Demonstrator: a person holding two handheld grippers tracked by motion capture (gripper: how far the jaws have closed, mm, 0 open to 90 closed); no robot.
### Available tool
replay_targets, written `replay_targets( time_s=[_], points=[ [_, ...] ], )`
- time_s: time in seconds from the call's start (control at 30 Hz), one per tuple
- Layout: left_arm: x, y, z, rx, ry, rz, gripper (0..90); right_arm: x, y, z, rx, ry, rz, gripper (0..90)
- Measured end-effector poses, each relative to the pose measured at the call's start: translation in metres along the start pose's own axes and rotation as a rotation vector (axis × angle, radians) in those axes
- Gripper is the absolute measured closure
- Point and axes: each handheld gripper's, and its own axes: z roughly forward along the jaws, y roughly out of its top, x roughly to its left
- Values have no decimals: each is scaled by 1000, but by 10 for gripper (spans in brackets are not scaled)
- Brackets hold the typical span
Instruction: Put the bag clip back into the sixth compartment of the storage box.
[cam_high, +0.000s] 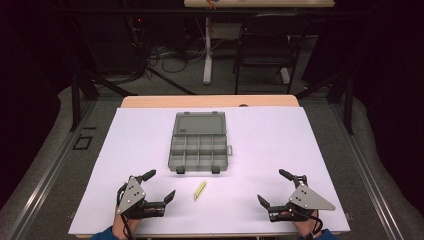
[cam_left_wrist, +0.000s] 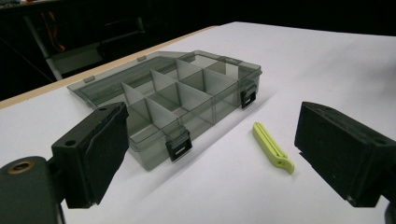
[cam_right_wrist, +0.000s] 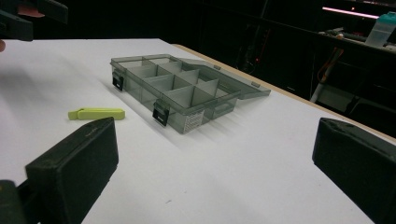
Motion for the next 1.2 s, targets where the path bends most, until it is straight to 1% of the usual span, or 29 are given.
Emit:
replay_targets(
  time_s=[0.07,0.1,0.2,0.23,0.27,0.3,0.33,0.47,0.57,0.67,0.7,0.77,0.8,0.83,0.87,1.0,1.2],
  points=[
    [-2,1,3,17,12,5,101,0,0,0,2,0,-2,0],
    [-3,1,5,36,20,4,100,0,0,0,2,1,-2,0],
    [-2,1,11,90,24,4,100,0,0,0,2,-1,-3,0],
    [-2,1,11,90,24,4,100,0,0,0,2,0,-3,0],
    [-1,2,14,99,24,-13,101,0,0,0,3,-1,-4,0],
    [-1,2,14,99,24,-13,101,0,0,1,2,-1,-4,0],
    [-1,3,16,102,16,-28,100,0,0,1,3,-1,-3,1],
    [-3,6,22,118,-3,-43,101,0,0,0,2,-3,-5,0],
    [-6,9,27,141,-12,-44,101,0,0,1,3,-2,-4,0],
    [-9,12,32,171,-11,-44,104,0,0,1,2,1,-4,1],
    [-10,13,33,177,-16,-51,103,1,0,1,0,2,-4,0],
    [-11,15,36,188,-13,-49,104,1,0,1,4,2,-6,0],
    [-11,15,36,188,-13,-49,103,1,0,1,4,2,-6,0],
    [-11,17,38,190,-17,-59,103,1,0,1,5,3,-3,0],
    [-12,18,39,199,-13,-63,103,1,-1,1,6,2,-5,1],
    [-12,21,43,213,-18,-70,103,0,-1,2,8,3,-4,1],
    [-15,24,46,210,-22,-73,104,0,-1,2,14,2,-8,1]
  ],
)
